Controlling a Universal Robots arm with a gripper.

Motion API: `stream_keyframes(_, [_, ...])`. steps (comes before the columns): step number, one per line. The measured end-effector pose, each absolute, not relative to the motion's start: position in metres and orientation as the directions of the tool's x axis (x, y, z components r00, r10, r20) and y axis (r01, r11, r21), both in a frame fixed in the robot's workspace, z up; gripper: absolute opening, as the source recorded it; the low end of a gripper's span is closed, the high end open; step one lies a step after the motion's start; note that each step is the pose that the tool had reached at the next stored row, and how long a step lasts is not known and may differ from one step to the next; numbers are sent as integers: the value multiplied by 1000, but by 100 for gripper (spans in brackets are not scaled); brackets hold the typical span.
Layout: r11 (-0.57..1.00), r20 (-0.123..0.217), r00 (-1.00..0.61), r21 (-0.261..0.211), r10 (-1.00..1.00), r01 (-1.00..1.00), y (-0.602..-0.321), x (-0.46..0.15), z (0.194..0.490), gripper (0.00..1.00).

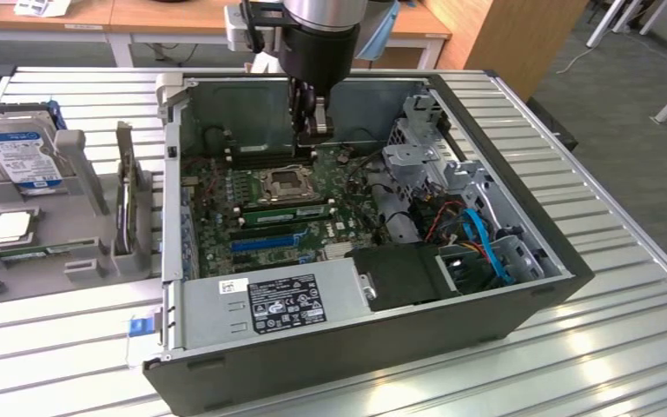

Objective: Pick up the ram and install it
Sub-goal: 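Press down the ram until it locks into place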

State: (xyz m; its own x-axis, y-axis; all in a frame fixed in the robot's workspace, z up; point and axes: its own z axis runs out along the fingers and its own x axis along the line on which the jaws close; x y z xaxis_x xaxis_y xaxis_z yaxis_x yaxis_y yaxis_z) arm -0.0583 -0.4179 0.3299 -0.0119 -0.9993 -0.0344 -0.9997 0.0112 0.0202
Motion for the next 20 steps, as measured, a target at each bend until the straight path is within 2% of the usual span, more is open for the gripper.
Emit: stream_keyframes(20, [201,-34,-202,20,-979,-979,-418,-58,330,10])
